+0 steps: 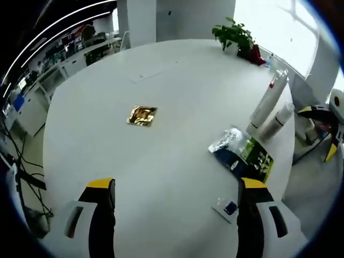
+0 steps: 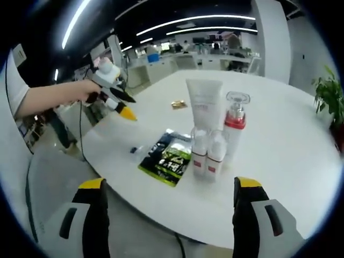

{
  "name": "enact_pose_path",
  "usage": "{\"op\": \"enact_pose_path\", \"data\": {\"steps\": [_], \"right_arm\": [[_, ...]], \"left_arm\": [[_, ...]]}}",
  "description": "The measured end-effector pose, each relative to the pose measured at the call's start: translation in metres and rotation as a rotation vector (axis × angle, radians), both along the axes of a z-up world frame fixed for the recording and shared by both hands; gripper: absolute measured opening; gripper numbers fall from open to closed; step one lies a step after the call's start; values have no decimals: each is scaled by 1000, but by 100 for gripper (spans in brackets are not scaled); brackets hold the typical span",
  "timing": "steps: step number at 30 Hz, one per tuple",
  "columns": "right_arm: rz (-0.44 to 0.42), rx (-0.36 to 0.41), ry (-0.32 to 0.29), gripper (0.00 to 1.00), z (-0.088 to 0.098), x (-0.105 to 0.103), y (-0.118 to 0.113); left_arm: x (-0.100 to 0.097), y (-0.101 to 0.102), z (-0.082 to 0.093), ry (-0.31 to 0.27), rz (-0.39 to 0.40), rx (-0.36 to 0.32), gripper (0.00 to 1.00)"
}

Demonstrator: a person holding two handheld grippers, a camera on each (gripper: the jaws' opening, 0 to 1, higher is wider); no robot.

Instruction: Arrange the skincare products in the storage area until every visible bottle or jar stands upright without overlapping.

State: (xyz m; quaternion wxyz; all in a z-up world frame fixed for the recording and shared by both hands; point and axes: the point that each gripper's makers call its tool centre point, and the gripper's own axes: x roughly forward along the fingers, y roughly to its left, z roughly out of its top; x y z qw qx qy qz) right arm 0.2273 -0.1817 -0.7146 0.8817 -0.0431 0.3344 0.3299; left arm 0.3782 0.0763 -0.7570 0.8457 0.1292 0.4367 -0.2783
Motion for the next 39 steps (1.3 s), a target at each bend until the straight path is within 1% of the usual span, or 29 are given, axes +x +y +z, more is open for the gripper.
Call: {"op": "enact_pose_path", "data": {"steps": [3, 4, 6, 9, 14, 17, 18, 19, 22, 24, 26, 28, 30, 33, 34, 36, 39], "right_arm": [[-3, 7, -7, 96, 2, 1, 0], [-6, 13, -2, 96, 1, 1, 0], [-20, 24, 2, 96, 2, 3, -2], [-34, 36, 5, 96, 3, 4, -4], [-36, 33, 3, 96, 2, 4, -4], [-41, 34, 5, 96, 1, 5, -5], [-42, 33, 5, 95, 1, 5, -5], [-42, 29, 9, 95, 0, 4, -5], [-38, 21, 12, 95, -1, 4, -5], [-36, 13, 16, 95, -2, 3, -5], [-36, 8, 17, 95, -3, 3, -5], [-44, 16, 20, 95, -3, 3, -6], [-51, 25, 24, 95, -2, 4, -6], [-52, 27, 31, 95, -4, 4, -7], [-49, 25, 32, 95, -4, 3, -6], [-40, 15, 36, 95, -6, 3, -5], [-43, 15, 36, 95, -6, 3, -5]], "left_arm": [[2, 1, -1, 6, -7, 15, 91], [9, 1, -4, 10, -11, 23, 91], [9, 1, -4, 14, -18, 31, 91], [21, 2, -11, 21, -32, 45, 91], [42, 3, -24, 31, -51, 66, 91], [49, 2, -26, 34, -59, 69, 91], [44, 2, -26, 36, -62, 71, 91], [46, 2, -27, 37, -65, 74, 91], [59, -1, -32, 40, -79, 83, 90], [69, -2, -37, 43, -84, 81, 90], [76, -4, -36, 40, -74, 74, 90], [78, -6, -36, 38, -66, 60, 90], [87, -8, -39, 38, -64, 52, 89], [92, -7, -41, 36, -68, 63, 88], [100, -9, -44, 36, -75, 67, 89], [103, -12, -43, 34, -78, 72, 91], [112, -14, -45, 33, -83, 74, 90]]}}
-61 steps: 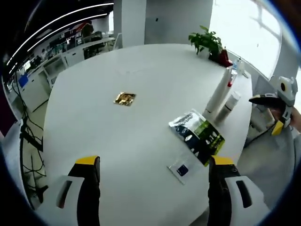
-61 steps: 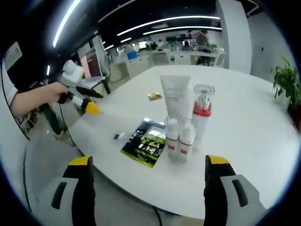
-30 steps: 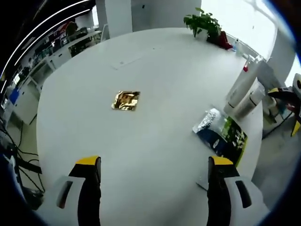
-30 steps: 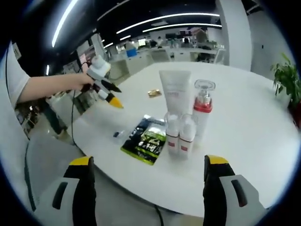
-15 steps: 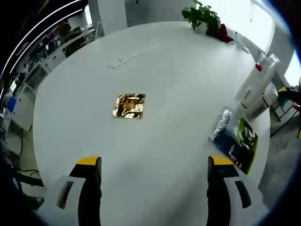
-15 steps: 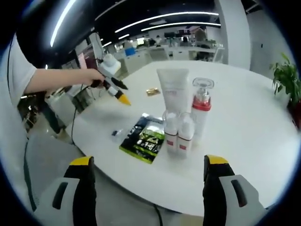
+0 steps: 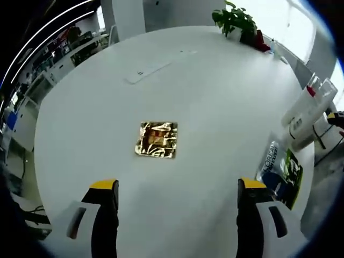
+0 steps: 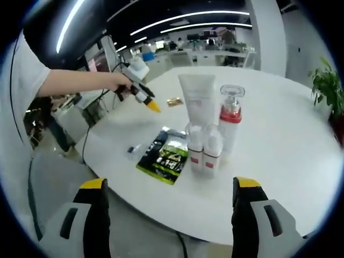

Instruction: Arrange the skincare products in the storage area until every visible bottle or jar stands upright without overlapping.

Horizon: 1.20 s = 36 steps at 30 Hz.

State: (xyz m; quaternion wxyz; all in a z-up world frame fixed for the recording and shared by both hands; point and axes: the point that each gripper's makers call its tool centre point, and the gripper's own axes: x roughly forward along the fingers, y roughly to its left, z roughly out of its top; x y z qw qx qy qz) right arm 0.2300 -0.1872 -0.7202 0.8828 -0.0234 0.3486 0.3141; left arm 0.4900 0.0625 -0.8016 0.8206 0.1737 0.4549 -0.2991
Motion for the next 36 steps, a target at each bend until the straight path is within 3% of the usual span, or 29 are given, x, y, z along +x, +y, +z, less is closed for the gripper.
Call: {"op": "enact_pose_path", "data": {"steps": [19, 36], "right_arm": [[-17, 3, 22, 94, -4, -1, -3], [-25, 0, 39, 93, -4, -2, -2]], "left_arm": [[43, -15, -11, 12, -40, 26, 81], [51, -17, -20, 11, -55, 76, 63]]}}
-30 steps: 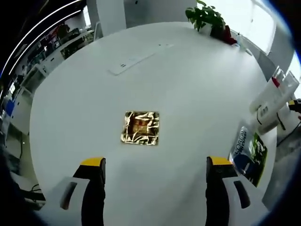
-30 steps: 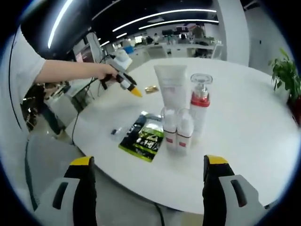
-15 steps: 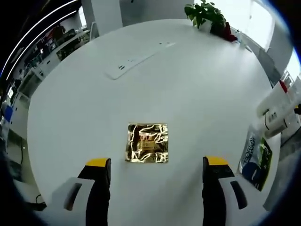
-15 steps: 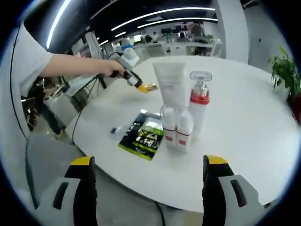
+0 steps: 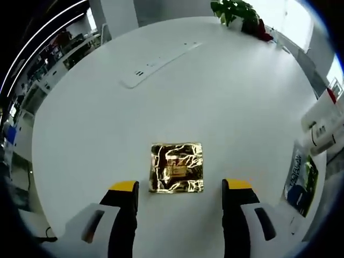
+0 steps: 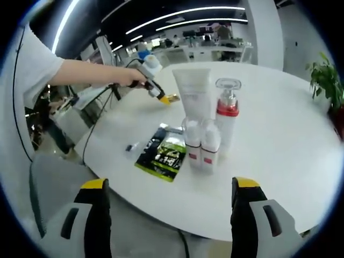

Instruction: Arrange the skincare products in the storage area until every visible bottle or jar stands upright without overlapping.

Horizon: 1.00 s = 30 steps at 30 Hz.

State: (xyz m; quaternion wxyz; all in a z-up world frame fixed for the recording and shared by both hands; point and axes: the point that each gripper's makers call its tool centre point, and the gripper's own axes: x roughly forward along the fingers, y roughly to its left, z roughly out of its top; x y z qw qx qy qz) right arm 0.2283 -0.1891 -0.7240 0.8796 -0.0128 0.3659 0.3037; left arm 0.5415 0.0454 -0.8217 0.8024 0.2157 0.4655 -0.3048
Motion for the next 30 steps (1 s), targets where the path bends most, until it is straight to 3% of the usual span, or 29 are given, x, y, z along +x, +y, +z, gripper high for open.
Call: {"op": "enact_pose_path", "data": {"steps": [8, 11, 30], "right_arm": [[-2, -4, 4, 93, -1, 0, -1], [-3, -4, 3, 93, -1, 0, -1], [6, -4, -7, 93, 0, 0, -1]], "left_arm": [[16, 4, -5, 3, -8, -7, 56], [12, 2, -4, 7, -6, -19, 45], [-3, -1, 11, -13, 16, -41, 44]]}}
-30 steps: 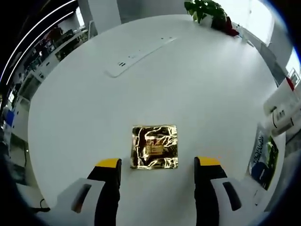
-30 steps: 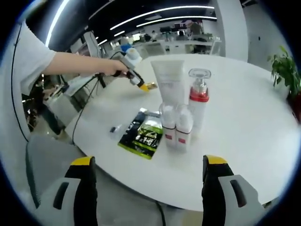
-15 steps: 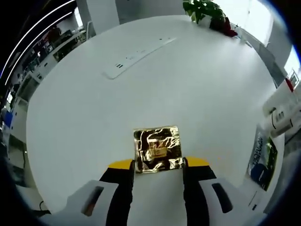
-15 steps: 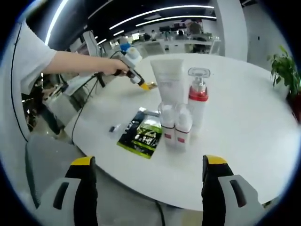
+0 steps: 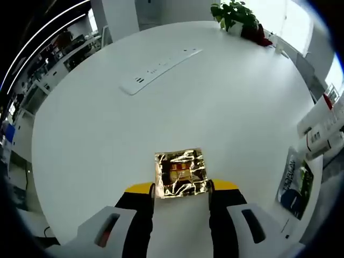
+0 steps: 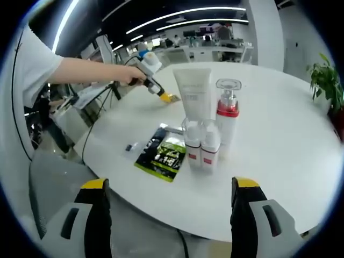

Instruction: Arrange the skincare products in the storage area until every visible bottle or jar stands upright without overlapping.

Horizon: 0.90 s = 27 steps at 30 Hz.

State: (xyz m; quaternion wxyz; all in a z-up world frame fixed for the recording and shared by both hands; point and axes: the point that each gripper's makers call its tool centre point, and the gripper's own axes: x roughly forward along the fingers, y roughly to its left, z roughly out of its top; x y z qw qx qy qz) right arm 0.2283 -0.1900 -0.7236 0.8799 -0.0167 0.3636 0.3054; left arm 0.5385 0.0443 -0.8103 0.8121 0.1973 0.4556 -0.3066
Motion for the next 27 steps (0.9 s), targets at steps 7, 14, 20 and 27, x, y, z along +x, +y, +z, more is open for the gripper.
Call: {"op": "enact_pose_path", "data": {"steps": [7, 14, 20, 27], "right_arm": [[6, 0, -10, 93, 0, 0, 0], [6, 2, -12, 93, 0, 0, 0], [2, 6, -10, 93, 1, 2, 0], [3, 9, -6, 93, 0, 1, 0]], "left_arm": [[-10, -5, 16, -2, 5, -12, 36], [-7, -2, 15, -1, 9, -3, 35], [2, -1, 6, 13, 3, -5, 38], [5, 2, -3, 37, 11, -1, 49]]}}
